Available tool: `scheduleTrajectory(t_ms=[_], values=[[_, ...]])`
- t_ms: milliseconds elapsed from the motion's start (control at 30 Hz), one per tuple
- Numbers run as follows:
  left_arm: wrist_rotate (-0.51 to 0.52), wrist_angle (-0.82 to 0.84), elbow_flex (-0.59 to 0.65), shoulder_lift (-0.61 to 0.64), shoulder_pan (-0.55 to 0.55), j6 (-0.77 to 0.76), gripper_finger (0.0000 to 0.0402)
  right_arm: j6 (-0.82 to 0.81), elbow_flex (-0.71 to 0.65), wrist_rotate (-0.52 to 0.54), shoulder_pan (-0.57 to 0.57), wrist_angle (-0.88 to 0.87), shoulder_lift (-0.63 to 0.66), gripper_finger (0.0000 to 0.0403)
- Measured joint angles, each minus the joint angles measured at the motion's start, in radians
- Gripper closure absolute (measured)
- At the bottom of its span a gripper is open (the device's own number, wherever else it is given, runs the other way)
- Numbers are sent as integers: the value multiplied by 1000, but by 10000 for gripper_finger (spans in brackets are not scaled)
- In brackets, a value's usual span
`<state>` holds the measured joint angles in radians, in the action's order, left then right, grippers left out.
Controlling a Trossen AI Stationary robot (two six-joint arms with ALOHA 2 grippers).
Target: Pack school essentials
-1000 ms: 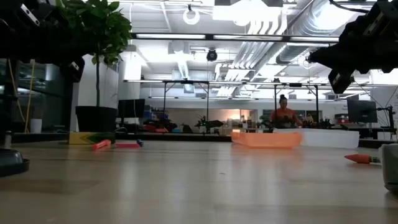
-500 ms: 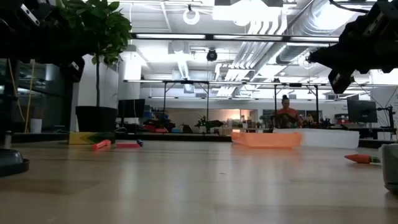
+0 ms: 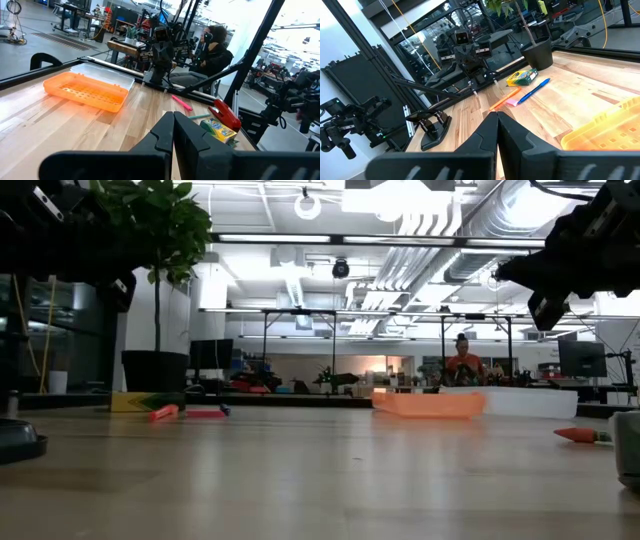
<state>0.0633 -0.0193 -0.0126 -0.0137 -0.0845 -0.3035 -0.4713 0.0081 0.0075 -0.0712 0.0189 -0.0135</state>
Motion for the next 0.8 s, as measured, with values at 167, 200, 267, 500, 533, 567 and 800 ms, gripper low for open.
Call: scheduleTrajectory(t_ms=[167,200,267,500,533,567,800], values=[[0,0,0,0,0,0,402,0,0,9,0,0,0,402],[0,0,0,0,0,0,401,1,0,31,0,3,0,402],[0,0,0,0,0,0,402,-16,0,82,0,24,0,402],[0,0,0,0,0,0,402,-141,0,279,0,151,0,402],[0,0,0,0,0,0,401,-154,0,295,0,172,0,402],[0,0,0,0,0,0,401,-154,0,304,0,195,0,402],[0,0,0,0,0,0,401,-88,64,161,3,324,-38,402]])
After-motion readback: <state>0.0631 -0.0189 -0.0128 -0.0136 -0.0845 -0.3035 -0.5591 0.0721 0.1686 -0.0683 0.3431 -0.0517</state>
